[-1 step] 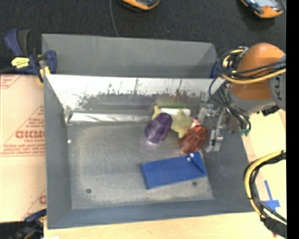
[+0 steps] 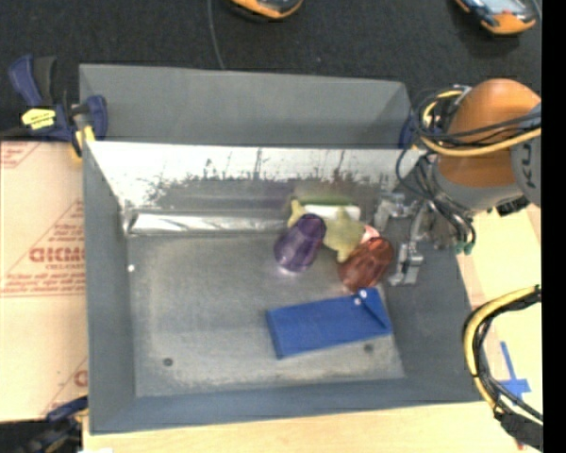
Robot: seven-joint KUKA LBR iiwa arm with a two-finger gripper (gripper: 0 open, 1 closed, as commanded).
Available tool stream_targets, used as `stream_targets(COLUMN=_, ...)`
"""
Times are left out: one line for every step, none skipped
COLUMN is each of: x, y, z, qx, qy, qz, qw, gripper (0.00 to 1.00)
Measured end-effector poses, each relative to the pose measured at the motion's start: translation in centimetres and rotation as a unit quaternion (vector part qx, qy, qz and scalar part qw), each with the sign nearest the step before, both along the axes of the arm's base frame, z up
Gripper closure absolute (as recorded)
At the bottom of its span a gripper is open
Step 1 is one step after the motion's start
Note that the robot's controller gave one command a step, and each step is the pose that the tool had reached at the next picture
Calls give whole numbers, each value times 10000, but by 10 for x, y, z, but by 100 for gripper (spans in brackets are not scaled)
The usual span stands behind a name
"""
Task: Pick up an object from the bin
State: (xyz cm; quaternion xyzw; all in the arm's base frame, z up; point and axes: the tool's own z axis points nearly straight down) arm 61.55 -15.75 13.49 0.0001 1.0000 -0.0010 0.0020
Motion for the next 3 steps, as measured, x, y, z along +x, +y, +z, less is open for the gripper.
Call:
stream_targets(x=0, y=6, z=-31, qx=0, qy=-36, qz=-454, qw=9990, gripper=0)
stream_targets(x=-21, y=24, z=-62, qx=-7, qy=-28, qz=-863, qw=9963, gripper=100)
stream_targets(x=-20, y=24, z=-62, qx=-8, qy=-29, qz=-846, qw=9964, gripper=100)
